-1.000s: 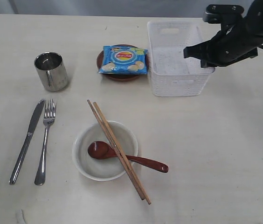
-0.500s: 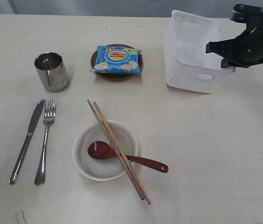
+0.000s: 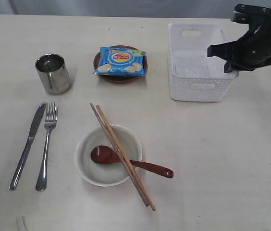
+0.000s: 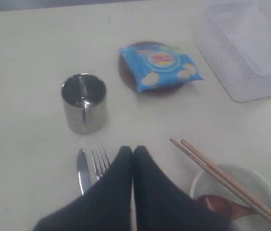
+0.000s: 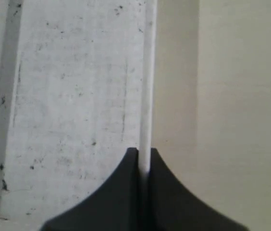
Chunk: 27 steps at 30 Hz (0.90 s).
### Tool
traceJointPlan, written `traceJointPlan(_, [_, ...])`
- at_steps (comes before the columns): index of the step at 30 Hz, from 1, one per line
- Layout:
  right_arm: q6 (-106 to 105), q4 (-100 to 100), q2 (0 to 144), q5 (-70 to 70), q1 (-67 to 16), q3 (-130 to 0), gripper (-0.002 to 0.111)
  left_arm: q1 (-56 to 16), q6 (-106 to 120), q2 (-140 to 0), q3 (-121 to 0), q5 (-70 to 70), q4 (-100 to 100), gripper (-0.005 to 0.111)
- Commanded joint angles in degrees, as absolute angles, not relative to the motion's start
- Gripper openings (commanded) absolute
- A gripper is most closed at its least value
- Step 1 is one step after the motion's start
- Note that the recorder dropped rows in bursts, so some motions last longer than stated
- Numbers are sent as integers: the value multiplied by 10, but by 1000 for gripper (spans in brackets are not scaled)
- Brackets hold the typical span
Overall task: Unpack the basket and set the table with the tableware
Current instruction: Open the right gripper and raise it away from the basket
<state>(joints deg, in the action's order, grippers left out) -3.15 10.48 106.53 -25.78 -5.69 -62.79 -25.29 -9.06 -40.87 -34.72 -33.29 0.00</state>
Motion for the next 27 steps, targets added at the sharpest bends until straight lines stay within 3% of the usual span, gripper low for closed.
traceJointPlan(1, [-34, 102, 1042, -279, -58, -643, -1, -257, -89, -407, -344, -326, -5, 0])
traceJointPlan(27, [-28, 109, 1068, -290, -76, -645, 0, -257, -89, -407, -344, -326, -5, 0])
